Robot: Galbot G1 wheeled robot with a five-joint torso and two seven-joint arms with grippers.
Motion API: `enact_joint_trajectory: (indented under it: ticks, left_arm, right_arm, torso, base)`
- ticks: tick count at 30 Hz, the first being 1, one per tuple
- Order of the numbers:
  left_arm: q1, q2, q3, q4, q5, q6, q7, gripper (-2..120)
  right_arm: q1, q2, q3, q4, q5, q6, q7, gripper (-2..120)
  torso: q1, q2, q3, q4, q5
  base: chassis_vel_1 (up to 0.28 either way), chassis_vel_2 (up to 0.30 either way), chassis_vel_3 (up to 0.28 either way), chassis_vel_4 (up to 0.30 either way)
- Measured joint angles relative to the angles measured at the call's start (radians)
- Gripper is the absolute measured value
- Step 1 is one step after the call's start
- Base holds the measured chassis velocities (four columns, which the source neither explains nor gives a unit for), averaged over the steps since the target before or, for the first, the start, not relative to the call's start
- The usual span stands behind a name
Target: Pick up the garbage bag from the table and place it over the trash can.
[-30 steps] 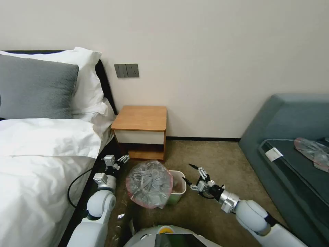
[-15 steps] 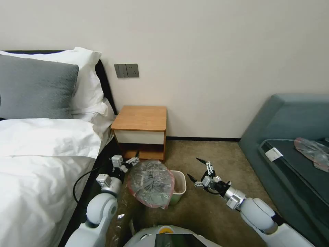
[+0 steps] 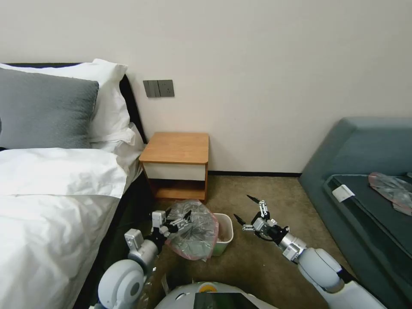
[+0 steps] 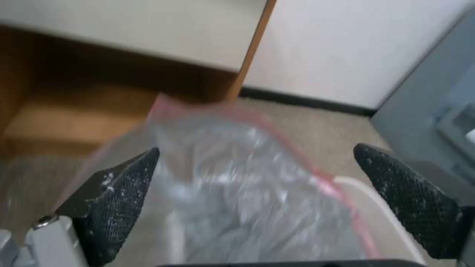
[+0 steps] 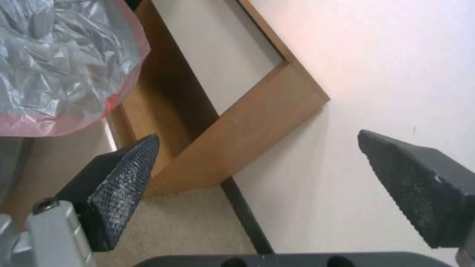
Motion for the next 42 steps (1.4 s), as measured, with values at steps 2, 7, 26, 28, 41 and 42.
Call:
enact_joint_trajectory:
  ticks: [2, 7, 26, 28, 41, 42]
  left_arm:
    - [0.002, -0.008, 0.006, 0.021, 0.012, -0.007, -0.006, 100]
    - [-0.007, -0.025, 0.021, 0.085, 0.069, -0.041, -0.027, 98]
    - [-0.064, -0.059, 0.026, 0.173, 0.044, 0.047, -0.083, 91]
    - [-0.072, -0.064, 0.026, 0.182, 0.045, 0.060, -0.085, 84]
    - [-0.090, -0.074, 0.032, 0.242, 0.083, 0.079, -0.055, 37]
    - [-0.091, -0.074, 0.032, 0.245, 0.090, 0.078, -0.050, 32]
  right_arm:
    - [0.001, 0.001, 0.000, -0.002, 0.002, 0.002, 0.000, 100]
    - [0.004, 0.007, -0.003, -0.005, 0.005, 0.003, 0.000, 100]
    - [0.001, 0.025, -0.004, -0.018, 0.004, 0.007, 0.000, 100]
    - [-0.002, 0.028, -0.004, -0.018, 0.004, 0.009, 0.000, 100]
    - [-0.019, 0.039, 0.008, -0.004, 0.002, 0.017, 0.000, 100]
    - [-0.019, 0.039, 0.008, -0.002, 0.002, 0.017, 0.000, 100]
  torso:
    - [0.000, 0.000, 0.000, -0.0001, 0.0000]
    - [0.000, 0.000, 0.000, -0.0001, 0.0000]
    - [0.000, 0.000, 0.000, -0.0001, 0.0000]
    - [0.000, 0.000, 0.000, -0.0001, 0.0000]
    - [0.000, 0.000, 0.000, -0.0001, 0.0001]
    - [0.000, 0.000, 0.000, -0.0001, 0.0002]
  base:
    - [0.000, 0.000, 0.000, 0.000]
    - [0.000, 0.000, 0.000, 0.000]
    - [0.000, 0.000, 0.000, 0.000]
    - [0.000, 0.000, 0.000, 0.000]
    - [0.000, 0.000, 0.000, 0.000]
    - [0.000, 0.000, 0.000, 0.000]
